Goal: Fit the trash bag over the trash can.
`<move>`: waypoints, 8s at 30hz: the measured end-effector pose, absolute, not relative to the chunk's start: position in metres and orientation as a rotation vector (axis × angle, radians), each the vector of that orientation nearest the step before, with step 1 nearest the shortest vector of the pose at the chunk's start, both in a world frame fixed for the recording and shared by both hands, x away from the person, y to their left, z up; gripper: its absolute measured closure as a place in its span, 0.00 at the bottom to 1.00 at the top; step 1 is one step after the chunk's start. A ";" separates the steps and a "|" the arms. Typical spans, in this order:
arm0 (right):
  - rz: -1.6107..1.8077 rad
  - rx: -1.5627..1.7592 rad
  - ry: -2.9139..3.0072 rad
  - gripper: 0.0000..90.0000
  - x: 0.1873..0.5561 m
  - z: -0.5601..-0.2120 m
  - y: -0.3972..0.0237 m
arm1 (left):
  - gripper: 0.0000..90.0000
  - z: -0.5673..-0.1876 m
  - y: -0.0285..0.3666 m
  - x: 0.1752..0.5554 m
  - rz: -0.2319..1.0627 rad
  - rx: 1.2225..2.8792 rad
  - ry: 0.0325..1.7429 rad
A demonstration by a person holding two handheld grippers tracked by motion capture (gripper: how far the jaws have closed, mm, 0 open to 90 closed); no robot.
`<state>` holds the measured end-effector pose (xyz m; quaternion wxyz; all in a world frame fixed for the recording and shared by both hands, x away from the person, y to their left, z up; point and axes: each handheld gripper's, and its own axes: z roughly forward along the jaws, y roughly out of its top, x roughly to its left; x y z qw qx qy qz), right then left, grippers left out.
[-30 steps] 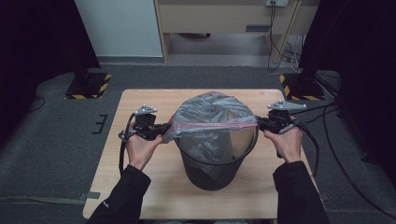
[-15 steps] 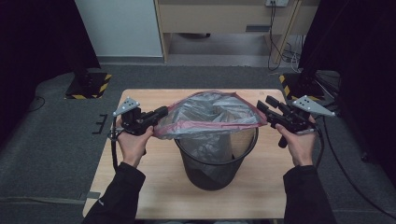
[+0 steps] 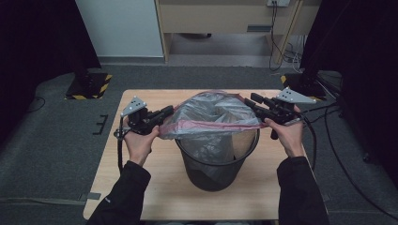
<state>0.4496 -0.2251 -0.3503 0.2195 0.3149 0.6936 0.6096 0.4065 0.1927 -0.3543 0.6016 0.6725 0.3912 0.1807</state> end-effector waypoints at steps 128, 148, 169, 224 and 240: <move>1.958 0.903 2.011 0.95 0.280 -0.360 -0.245 | 0.99 -0.378 0.157 0.266 0.282 1.649 0.610; 1.717 0.984 2.067 0.74 0.288 -0.376 -0.245 | 0.79 -0.398 0.157 0.270 0.347 1.708 0.694; 1.924 1.003 1.714 0.30 0.317 -0.339 -0.252 | 0.25 -0.423 0.207 0.294 0.471 1.618 0.897; 1.010 1.117 2.429 0.10 0.421 -0.353 -0.059 | 0.25 -0.457 0.190 0.312 0.456 1.807 0.905; 1.168 1.081 2.366 0.15 0.412 -0.336 -0.062 | 0.25 -0.457 0.189 0.311 0.448 1.809 0.900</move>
